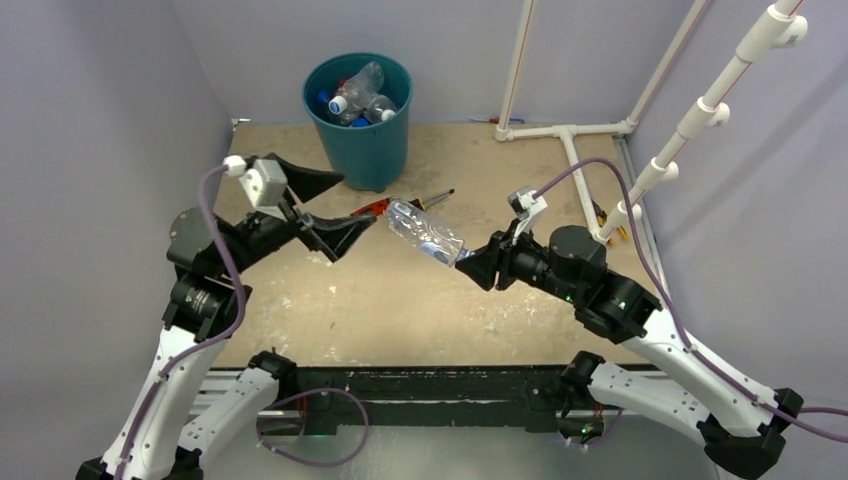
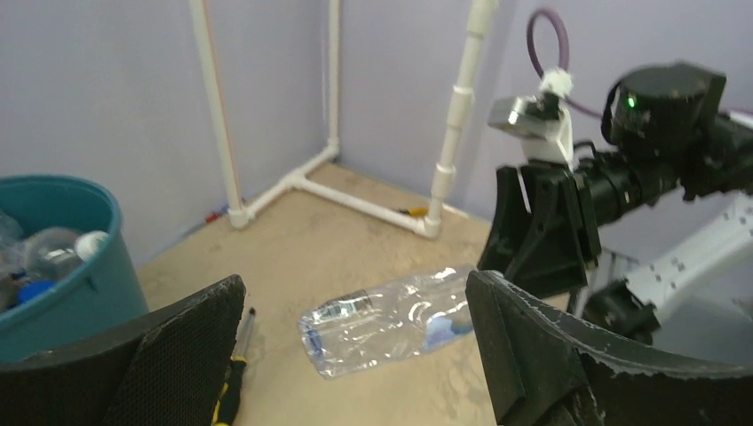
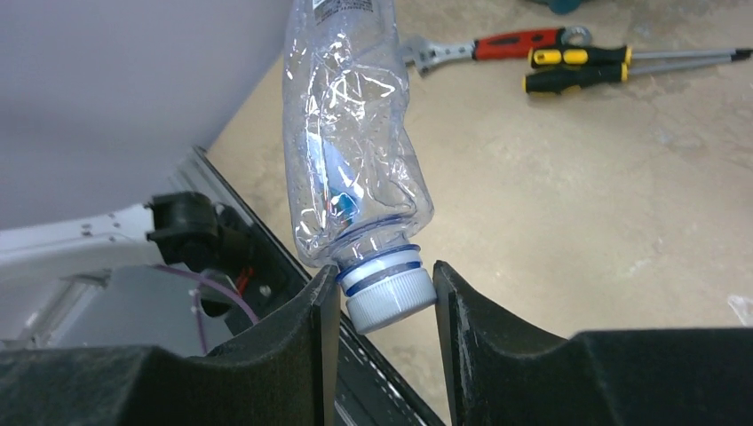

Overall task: Put the plastic bottles in the bin
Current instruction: Pick up the plastic bottle at the center of the board.

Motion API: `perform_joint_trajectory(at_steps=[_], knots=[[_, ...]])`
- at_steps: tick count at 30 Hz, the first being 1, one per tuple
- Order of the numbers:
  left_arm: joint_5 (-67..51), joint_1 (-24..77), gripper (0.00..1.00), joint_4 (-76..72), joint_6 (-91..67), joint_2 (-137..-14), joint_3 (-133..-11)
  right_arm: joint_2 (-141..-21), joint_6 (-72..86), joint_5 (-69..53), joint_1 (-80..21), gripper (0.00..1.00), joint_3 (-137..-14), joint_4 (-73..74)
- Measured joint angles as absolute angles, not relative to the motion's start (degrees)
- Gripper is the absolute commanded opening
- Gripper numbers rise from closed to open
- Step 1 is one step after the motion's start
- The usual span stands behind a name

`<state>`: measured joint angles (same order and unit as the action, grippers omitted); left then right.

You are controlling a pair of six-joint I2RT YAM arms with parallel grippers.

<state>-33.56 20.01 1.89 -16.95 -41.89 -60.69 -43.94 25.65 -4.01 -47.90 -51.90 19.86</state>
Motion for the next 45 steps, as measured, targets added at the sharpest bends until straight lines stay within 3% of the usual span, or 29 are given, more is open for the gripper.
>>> perform_joint_trajectory(at_steps=[12,23,32,45], knots=[[-38.92,28.29,0.96,16.49,0.38,-47.31,-59.24,-49.25,15.51,-2.55,-47.88,0.0,-62.26,34.52],[-21.23,47.77,0.99,23.73,22.72,-55.81,-59.86,-54.11,10.17,-2.85,-47.9,0.0,-69.47,41.67],[-6.31,55.46,0.99,22.31,37.54,-57.1,-61.14,-54.96,9.8,-5.5,-47.9,0.0,-69.49,42.72],[-1.1,59.94,0.99,18.26,43.99,-59.66,-58.08,-55.9,9.13,-6.22,-47.81,0.0,-71.2,43.11]])
